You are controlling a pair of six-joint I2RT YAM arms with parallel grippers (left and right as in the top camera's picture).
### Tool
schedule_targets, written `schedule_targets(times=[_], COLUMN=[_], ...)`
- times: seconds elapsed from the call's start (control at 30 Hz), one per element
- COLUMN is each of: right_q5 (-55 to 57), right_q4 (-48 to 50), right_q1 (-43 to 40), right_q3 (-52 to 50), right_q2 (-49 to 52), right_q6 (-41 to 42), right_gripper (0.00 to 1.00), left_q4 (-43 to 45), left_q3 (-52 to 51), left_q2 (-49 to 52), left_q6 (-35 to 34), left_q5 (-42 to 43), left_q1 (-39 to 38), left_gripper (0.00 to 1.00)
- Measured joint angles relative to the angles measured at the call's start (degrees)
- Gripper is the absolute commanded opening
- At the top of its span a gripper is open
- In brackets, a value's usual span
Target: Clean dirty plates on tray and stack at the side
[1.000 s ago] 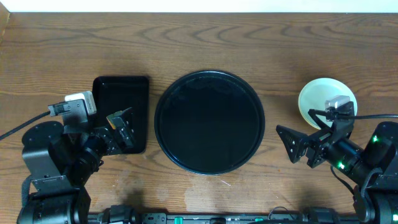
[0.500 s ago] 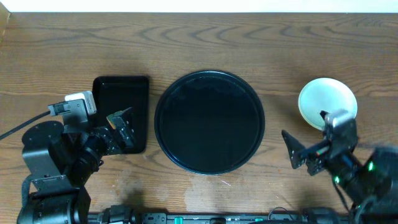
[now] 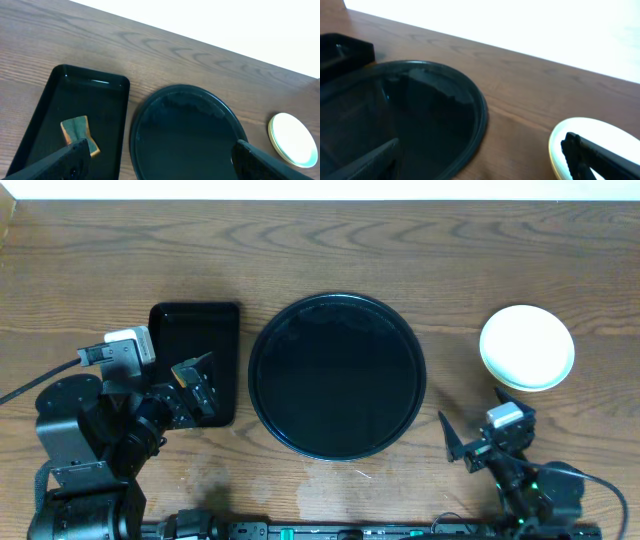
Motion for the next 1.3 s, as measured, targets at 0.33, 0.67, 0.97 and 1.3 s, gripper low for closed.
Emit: schedule_targets(times=[0.33, 0.67, 0.97, 1.3], right_q5=[-0.3, -0.3, -0.3, -0.3], right_q4=[18.9, 18.9, 18.9, 18.9], right_q1=[0.0, 0.0, 0.0, 0.0], right_q3=[-8.5, -9.3, -9.3, -9.3], right_q2=[-0.6, -0.6, -0.6, -0.6], right_q6=[-0.4, -0.4, -0.4, -0.4], right_gripper=[0.99, 0.99, 0.99, 0.99], left_q4=[0.0, 0.0, 0.0, 0.0], left_q3=[0.0, 0.0, 0.0, 0.0], left_q2=[0.0, 0.0, 0.0, -0.3], left_q6=[0.0, 0.0, 0.0, 0.2], left_q5=[0.0, 0.0, 0.0, 0.0], left_q1=[0.0, 0.0, 0.0, 0.0], left_gripper=[0.91, 0.91, 0.92, 0.92])
